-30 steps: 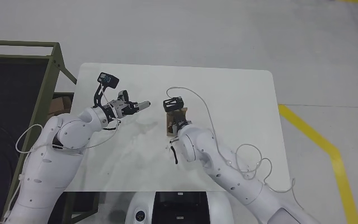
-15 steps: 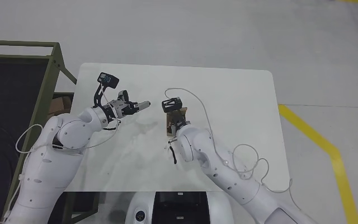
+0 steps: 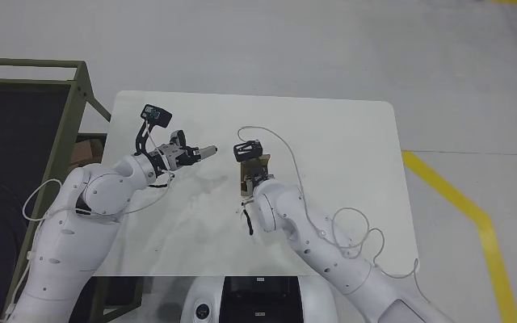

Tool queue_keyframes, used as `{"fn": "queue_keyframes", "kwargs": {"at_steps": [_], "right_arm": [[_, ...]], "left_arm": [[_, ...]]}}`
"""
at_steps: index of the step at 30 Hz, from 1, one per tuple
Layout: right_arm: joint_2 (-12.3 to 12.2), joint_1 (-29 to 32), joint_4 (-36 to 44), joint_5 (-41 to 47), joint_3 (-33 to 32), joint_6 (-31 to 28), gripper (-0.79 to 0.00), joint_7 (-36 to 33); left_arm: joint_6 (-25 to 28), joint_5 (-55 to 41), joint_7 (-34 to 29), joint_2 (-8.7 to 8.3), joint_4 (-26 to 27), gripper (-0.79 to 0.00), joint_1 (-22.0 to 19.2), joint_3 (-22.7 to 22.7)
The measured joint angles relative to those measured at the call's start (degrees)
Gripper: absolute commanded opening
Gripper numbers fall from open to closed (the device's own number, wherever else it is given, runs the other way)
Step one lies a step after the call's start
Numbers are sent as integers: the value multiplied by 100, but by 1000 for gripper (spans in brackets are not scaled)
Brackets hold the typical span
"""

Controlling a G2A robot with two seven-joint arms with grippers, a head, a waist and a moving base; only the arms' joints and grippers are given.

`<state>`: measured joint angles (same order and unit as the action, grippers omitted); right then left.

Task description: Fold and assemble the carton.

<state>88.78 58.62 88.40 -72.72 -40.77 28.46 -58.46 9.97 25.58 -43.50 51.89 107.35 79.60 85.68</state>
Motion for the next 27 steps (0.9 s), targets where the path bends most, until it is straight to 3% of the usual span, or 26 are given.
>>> {"fn": "queue_keyframes", "kwargs": {"at_steps": [4,27], "right_arm": [[42,54,-9,-9,-29,117,-625,47],[287,85,-182,30,-51,265,-582,150]], "left_arm": [[0,0,0,0,0,0,0,0],[0,0,0,0,0,0,0,0]]}}
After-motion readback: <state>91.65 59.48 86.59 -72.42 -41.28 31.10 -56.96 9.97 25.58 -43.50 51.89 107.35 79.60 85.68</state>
